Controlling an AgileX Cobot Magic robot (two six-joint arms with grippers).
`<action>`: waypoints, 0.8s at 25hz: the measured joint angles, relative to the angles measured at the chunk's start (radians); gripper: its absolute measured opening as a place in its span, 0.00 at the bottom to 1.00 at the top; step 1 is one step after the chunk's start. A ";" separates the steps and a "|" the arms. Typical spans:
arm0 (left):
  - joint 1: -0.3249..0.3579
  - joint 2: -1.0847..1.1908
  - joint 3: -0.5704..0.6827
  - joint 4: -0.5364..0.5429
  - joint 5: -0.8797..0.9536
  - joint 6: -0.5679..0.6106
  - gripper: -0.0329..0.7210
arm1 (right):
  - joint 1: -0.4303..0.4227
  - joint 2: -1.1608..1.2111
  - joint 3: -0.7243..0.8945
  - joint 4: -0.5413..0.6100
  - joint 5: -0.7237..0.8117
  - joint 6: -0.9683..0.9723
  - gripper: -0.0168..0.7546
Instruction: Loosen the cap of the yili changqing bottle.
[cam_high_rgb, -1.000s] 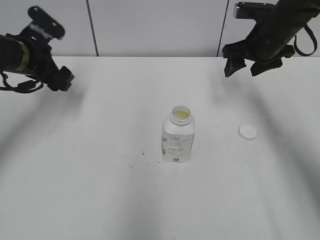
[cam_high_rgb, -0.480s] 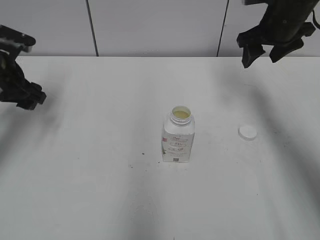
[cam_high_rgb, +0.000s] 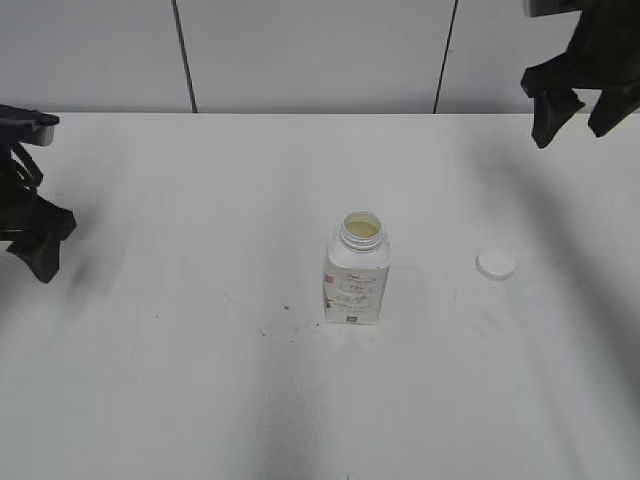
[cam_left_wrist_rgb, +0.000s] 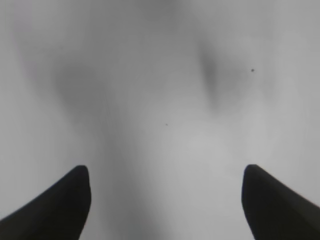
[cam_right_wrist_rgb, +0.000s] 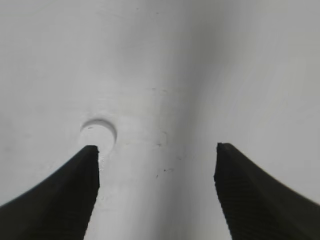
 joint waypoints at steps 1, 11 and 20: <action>0.007 -0.002 -0.014 -0.026 0.020 0.009 0.79 | -0.017 0.000 0.000 0.000 0.002 0.000 0.75; 0.018 -0.167 -0.046 -0.065 0.100 0.020 0.79 | -0.207 -0.050 0.001 0.089 0.005 -0.001 0.75; 0.018 -0.302 -0.045 -0.072 0.167 0.021 0.79 | -0.213 -0.258 0.192 0.139 0.006 -0.006 0.71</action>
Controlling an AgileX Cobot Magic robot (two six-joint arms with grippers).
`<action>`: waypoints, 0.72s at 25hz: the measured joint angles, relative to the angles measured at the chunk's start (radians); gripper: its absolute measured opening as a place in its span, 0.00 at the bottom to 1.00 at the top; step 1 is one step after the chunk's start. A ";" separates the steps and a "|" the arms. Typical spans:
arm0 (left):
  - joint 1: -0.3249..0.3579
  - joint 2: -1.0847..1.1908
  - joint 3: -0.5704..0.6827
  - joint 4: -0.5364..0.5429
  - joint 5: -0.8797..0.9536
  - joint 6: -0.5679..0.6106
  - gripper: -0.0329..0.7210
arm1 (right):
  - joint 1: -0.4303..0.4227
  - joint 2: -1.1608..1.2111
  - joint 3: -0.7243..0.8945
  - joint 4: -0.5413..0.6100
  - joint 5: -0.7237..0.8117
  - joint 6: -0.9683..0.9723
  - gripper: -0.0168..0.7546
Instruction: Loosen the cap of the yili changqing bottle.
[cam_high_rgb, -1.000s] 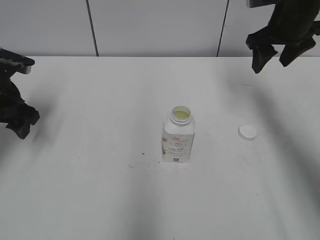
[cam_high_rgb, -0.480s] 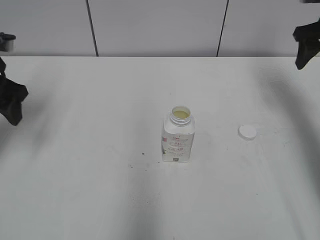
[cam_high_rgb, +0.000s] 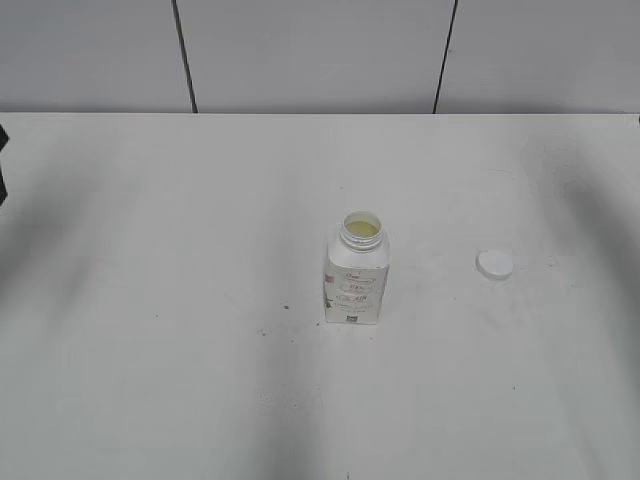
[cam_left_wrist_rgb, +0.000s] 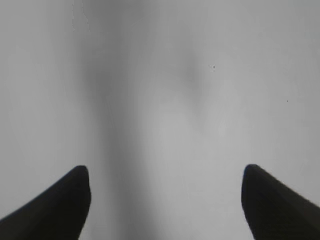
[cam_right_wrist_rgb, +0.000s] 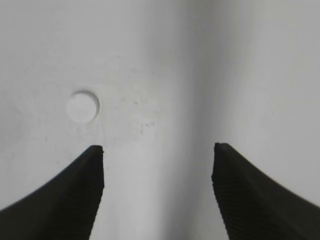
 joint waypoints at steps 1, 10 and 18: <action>0.000 -0.015 0.001 -0.005 0.013 0.000 0.79 | 0.000 -0.025 0.041 0.000 0.000 -0.005 0.71; 0.000 -0.159 0.093 -0.122 0.044 0.000 0.79 | 0.000 -0.283 0.362 0.000 0.003 -0.023 0.71; 0.000 -0.292 0.238 -0.147 0.019 0.000 0.79 | 0.000 -0.566 0.572 0.000 -0.003 -0.037 0.71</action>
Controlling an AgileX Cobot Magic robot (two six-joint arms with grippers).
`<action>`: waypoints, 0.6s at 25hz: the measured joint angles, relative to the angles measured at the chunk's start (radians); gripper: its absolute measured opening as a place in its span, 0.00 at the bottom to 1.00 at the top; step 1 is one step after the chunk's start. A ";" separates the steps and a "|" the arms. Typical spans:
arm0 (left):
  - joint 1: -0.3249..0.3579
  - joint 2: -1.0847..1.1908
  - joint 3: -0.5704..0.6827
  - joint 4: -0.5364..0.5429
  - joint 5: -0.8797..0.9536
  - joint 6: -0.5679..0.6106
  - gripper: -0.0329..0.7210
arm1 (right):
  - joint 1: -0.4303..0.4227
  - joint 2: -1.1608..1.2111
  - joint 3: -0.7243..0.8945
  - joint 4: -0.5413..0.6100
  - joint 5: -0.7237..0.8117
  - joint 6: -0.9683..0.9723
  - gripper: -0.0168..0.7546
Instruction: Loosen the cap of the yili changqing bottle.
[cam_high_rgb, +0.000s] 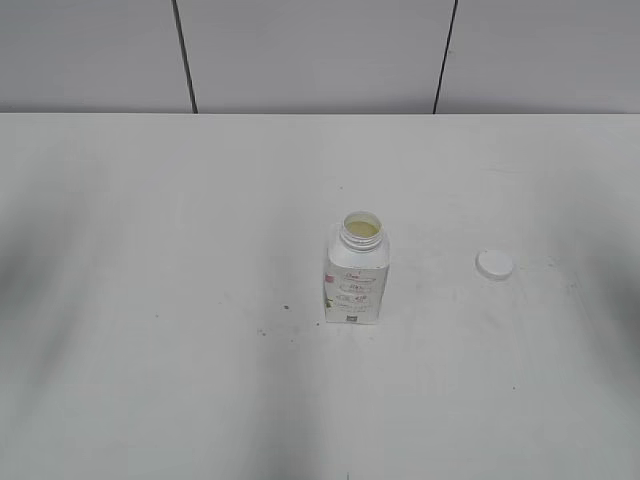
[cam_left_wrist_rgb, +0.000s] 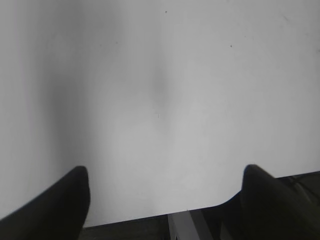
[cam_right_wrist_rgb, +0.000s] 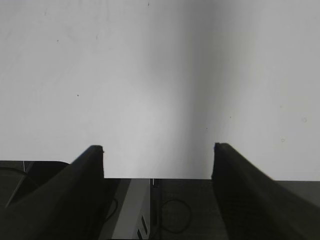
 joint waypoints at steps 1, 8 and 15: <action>0.000 -0.021 0.023 -0.001 -0.009 0.000 0.79 | 0.000 -0.041 0.025 0.000 -0.009 0.000 0.71; 0.000 -0.196 0.196 -0.007 -0.035 0.000 0.79 | 0.000 -0.301 0.180 0.000 -0.014 -0.003 0.71; 0.000 -0.468 0.326 -0.007 -0.047 0.000 0.79 | 0.000 -0.553 0.305 0.000 -0.008 -0.004 0.71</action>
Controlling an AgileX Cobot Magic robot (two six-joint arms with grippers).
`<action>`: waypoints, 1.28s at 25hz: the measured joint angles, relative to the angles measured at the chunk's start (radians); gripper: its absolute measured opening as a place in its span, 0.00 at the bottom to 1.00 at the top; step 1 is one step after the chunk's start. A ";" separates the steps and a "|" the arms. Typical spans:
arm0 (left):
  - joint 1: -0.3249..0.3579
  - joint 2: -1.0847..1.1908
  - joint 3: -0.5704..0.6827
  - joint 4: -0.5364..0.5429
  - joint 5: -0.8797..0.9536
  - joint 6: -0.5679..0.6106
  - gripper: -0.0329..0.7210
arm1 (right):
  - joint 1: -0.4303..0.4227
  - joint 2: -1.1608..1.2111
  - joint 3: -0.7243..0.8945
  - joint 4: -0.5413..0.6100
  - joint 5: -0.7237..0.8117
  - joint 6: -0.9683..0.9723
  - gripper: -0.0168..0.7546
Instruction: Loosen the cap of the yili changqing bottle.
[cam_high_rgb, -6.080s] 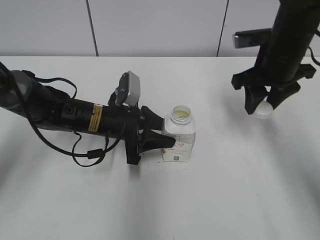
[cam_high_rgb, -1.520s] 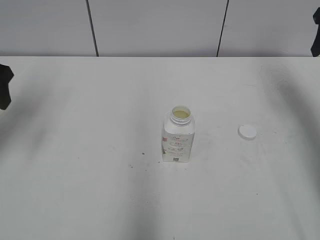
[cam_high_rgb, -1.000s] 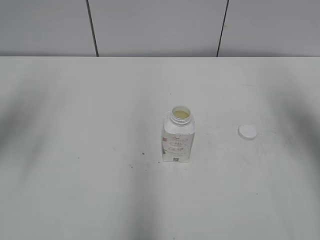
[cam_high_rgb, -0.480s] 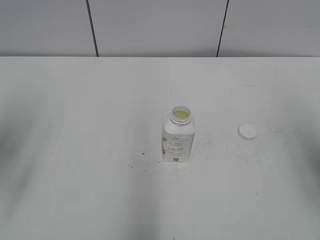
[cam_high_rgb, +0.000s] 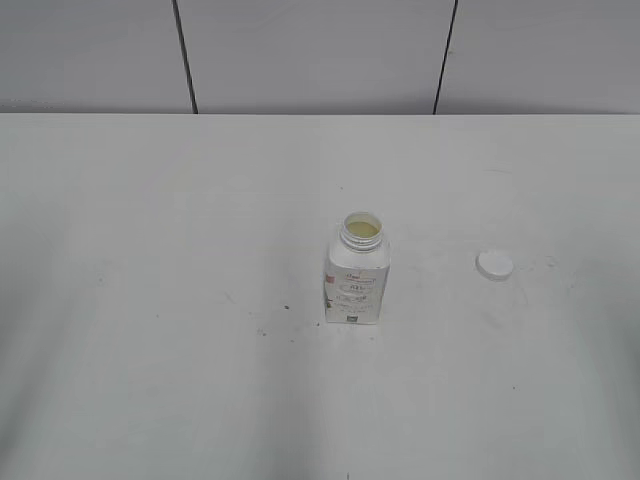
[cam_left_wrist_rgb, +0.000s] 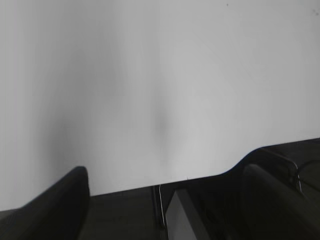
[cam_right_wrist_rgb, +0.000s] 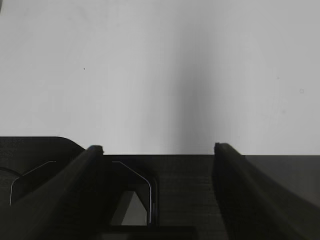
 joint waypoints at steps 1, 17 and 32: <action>0.000 -0.038 0.010 0.000 -0.012 0.000 0.79 | 0.000 -0.031 0.014 0.000 0.000 0.000 0.71; 0.000 -0.499 0.114 0.002 -0.047 0.000 0.79 | 0.000 -0.311 0.144 0.000 0.009 0.048 0.71; 0.000 -0.753 0.119 0.003 -0.046 0.000 0.79 | 0.069 -0.515 0.154 -0.008 -0.027 0.044 0.71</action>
